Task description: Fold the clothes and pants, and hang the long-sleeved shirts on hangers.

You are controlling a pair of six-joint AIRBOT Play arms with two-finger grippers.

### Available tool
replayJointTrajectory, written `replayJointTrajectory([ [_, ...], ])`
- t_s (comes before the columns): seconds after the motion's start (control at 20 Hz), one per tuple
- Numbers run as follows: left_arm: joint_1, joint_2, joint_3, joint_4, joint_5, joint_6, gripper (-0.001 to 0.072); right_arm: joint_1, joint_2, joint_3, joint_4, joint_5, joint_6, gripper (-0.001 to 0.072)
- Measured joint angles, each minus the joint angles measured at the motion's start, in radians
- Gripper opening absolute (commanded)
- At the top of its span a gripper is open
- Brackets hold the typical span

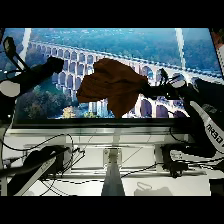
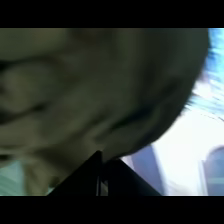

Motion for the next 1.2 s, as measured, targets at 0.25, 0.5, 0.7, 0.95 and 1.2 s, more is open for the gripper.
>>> replayJointTrajectory([
  [0.25, 0.050, -0.004, 0.000, -0.006, -0.014, -0.021, 0.0584, 0.009, 0.126, 0.265, -0.020, 0.166, -0.086, 0.0018],
  [0.5, 0.065, -0.016, 0.000, -0.002, -0.132, -0.023, 0.0584, 0.010, 0.351, 0.568, -0.144, 0.168, -0.110, 0.0018],
  [0.7, 0.044, -0.074, 0.000, 0.001, -0.275, 0.019, 0.0583, 0.010, 0.502, 0.682, -0.309, 0.141, -0.105, 0.0018],
  [0.95, -0.105, -0.233, 0.000, -0.030, -0.321, 0.055, 0.0583, 0.010, 0.550, 0.713, -0.431, 0.224, -0.069, 0.0018],
  [1.2, -0.258, -0.465, 0.043, -0.191, -0.248, 0.126, 0.0583, 0.010, 0.551, 0.719, -0.488, 0.267, -0.037, 0.0019],
])
